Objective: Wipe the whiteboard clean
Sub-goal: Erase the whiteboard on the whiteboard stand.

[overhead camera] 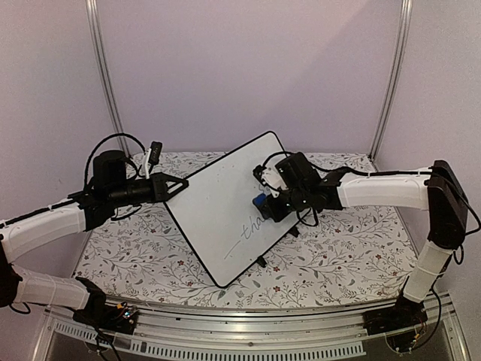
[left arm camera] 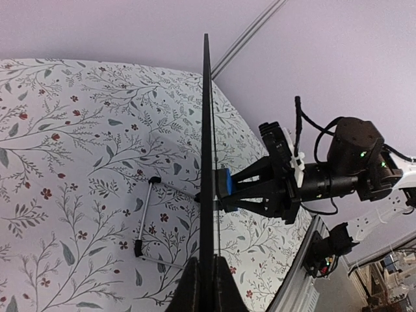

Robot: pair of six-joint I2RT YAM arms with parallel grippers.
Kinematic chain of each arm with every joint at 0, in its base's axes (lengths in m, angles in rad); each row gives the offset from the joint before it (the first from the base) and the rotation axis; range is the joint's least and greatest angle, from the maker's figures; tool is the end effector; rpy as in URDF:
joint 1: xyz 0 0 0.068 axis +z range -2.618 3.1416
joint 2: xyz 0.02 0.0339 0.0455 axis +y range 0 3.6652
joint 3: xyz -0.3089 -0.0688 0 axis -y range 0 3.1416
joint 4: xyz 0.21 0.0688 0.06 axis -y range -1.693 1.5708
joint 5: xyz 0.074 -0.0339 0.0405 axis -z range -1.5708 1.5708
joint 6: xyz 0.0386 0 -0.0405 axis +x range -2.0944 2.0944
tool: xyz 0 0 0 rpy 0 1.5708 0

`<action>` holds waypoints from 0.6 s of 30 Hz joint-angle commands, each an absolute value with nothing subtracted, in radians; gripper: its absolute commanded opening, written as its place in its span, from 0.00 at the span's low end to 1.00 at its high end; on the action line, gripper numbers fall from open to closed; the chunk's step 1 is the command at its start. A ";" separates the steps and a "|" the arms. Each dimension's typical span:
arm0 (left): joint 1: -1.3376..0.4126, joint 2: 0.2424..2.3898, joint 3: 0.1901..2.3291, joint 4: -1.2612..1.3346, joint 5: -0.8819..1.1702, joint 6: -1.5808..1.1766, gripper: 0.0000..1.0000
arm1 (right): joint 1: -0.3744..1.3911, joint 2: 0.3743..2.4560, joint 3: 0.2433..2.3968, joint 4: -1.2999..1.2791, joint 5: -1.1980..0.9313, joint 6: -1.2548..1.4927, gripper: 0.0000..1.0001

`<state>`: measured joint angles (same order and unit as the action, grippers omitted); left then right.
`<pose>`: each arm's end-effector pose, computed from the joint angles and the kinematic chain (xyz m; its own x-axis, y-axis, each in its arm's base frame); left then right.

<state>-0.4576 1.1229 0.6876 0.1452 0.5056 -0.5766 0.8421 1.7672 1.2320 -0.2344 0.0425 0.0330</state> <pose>0.1758 -0.1074 0.3270 -0.6528 -0.2102 -0.7278 0.5332 0.5550 -0.6385 0.2492 0.2767 0.2826 -0.4870 -0.4961 -0.7188 -0.7094 0.7048 -0.0059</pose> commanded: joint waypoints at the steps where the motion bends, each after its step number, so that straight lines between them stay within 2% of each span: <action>1: -0.473 1.087 0.710 0.257 0.568 -0.539 0.00 | 0.833 1.759 1.185 -0.272 0.037 0.053 0.00; 18: -0.473 1.087 0.710 0.253 0.566 -0.535 0.00 | 0.793 1.895 1.488 -0.365 0.010 0.007 0.00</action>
<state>-0.4580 1.1229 0.6876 0.1497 0.5037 -0.5766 0.8085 1.8385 1.4437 -0.3531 0.0124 0.0185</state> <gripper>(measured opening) 0.042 0.245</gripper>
